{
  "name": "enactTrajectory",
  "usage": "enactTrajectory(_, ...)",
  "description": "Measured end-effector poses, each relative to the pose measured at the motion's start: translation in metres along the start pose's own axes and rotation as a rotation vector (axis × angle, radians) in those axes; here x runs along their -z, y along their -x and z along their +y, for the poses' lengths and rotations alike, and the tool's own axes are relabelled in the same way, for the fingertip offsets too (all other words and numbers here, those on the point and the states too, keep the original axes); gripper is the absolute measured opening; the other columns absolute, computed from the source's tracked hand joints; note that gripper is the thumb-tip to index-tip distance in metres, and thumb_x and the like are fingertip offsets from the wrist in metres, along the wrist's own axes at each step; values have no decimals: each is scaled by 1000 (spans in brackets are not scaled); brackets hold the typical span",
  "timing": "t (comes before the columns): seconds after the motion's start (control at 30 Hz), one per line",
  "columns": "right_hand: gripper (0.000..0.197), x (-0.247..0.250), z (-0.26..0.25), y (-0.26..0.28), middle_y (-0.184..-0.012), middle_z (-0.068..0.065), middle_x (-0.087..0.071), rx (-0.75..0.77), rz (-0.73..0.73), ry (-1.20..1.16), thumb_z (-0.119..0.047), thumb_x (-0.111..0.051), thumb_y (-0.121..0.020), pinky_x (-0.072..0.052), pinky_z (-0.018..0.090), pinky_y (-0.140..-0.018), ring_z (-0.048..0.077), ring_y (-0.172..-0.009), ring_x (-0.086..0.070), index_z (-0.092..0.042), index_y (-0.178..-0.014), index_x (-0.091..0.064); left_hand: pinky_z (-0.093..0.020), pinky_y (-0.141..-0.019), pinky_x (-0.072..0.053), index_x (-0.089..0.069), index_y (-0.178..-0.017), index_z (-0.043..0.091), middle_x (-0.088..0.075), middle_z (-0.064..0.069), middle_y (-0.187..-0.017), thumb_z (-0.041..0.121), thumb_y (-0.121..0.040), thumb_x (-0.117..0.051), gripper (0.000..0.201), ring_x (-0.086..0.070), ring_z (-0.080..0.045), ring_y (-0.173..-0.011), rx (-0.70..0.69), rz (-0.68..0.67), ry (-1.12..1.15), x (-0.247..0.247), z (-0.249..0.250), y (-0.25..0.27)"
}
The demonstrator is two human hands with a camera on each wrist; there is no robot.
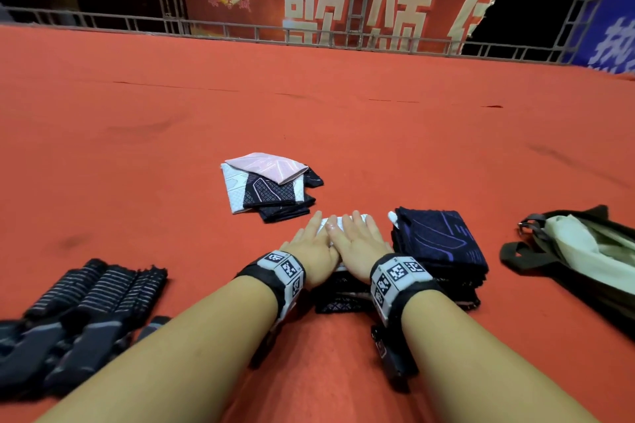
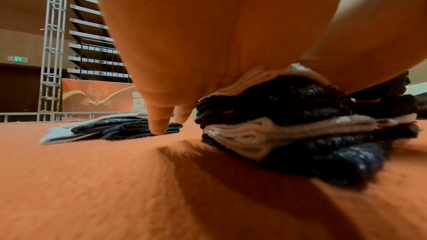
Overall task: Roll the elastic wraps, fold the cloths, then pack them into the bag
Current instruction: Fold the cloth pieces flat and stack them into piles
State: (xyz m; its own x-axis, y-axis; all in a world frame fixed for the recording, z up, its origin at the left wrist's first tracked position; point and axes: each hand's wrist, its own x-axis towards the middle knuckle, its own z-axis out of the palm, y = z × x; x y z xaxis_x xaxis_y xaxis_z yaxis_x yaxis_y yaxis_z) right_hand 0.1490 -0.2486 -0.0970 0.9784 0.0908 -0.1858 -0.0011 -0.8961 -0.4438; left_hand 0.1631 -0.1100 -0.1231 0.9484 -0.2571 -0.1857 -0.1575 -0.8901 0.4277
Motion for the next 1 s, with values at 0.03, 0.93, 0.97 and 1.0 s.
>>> enactTrajectory(0.03,73,-1,1,-2,-168,-12,7,-6,-10,-5,-69,-15,-98,-1,56,-122,10,-153,14,-30,-160,-11,-55,-124,-12,6,-160,39,19,13,-167,63,-93,-14,74,3,-21,-157,-8,-3,8,-1,-2,-2)
enactTrajectory(0.93,34,-45,-158,-47,-136,17,-58,160,-51,42,-21,-56,-90,-46,32,-94,32,-124,-56,-10,-122,-57,-38,-100,-51,-64,-130,11,-64,-12,-132,28,-89,-57,44,-62,-32,-119,241,19,-291,116,-134,17)
enactTrajectory(0.97,46,-51,-156,-53,-140,17,-55,140,-64,20,-21,-56,-89,-45,34,-102,32,-128,-54,-8,-134,-54,-38,-101,-51,-64,-129,12,-64,-11,-133,30,-88,-56,46,-62,-32,-119,241,12,-285,113,-138,11)
enactTrajectory(1.0,53,-56,-155,-58,-142,16,-54,131,-68,-3,-20,-56,-89,-44,37,-106,31,-129,-53,-7,-140,-50,-39,-102,-50,-64,-128,12,-62,-9,-135,34,-85,-54,50,-60,-32,-122,239,4,-286,110,-142,3)
